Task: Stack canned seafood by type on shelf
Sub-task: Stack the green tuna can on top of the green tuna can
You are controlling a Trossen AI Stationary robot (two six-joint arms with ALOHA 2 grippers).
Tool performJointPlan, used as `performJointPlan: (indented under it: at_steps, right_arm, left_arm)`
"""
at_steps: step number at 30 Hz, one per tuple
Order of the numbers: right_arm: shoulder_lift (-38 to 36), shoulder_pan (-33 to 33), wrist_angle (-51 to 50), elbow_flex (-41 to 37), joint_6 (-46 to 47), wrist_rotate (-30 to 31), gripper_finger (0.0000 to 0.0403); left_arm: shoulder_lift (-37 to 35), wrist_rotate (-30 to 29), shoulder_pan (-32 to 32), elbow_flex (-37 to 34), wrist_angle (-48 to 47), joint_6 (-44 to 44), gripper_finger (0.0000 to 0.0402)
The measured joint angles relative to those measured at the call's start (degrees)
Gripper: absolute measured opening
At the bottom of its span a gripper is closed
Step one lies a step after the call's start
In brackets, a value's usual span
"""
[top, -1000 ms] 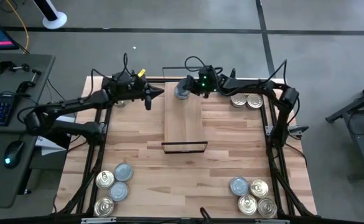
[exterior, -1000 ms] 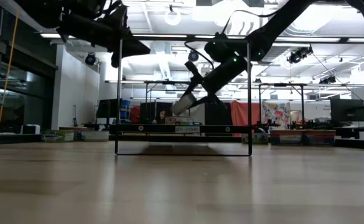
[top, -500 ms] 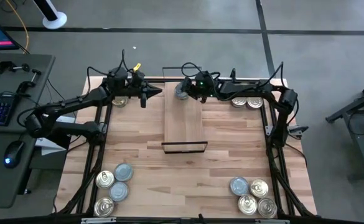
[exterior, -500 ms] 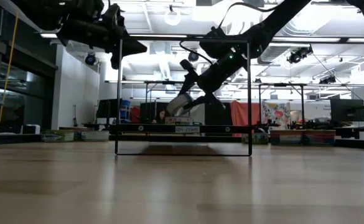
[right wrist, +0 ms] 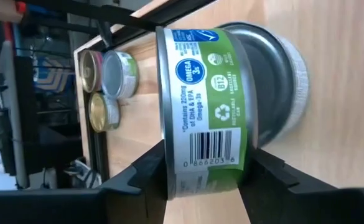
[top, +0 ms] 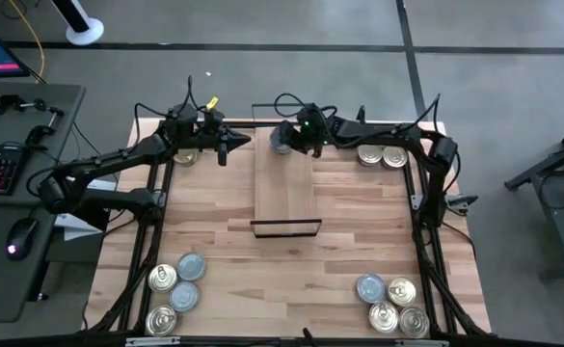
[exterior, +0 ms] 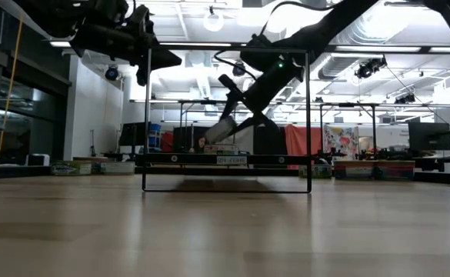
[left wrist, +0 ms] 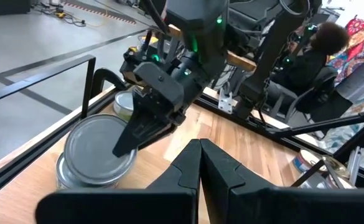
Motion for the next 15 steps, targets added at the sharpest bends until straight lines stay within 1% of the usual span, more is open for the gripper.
performJointPlan:
  at_steps: [3,7,13,15]
  right_arm:
    - [0.9,-0.2,0.2,0.3,-0.1,-2.4,0.0154]
    - [1.5,-0.1,0.9,0.3,-0.3,-2.7,0.0154]
    - [0.3,-0.6,-2.8,0.3,-9.4,-2.9,0.0154]
    - [-0.1,-1.0,-3.6,0.3,-10.9,-2.9,0.0154]
  left_arm:
    - [0.0,-0.1,0.0,0.0,0.3,-1.4,0.0000]
    - [0.0,-0.1,0.0,0.0,0.2,-2.6,0.0000]
    - [0.0,-0.1,0.0,0.0,0.1,-4.5,0.0000]
    - [0.0,-0.1,0.0,0.0,-0.1,-4.6,0.0000]
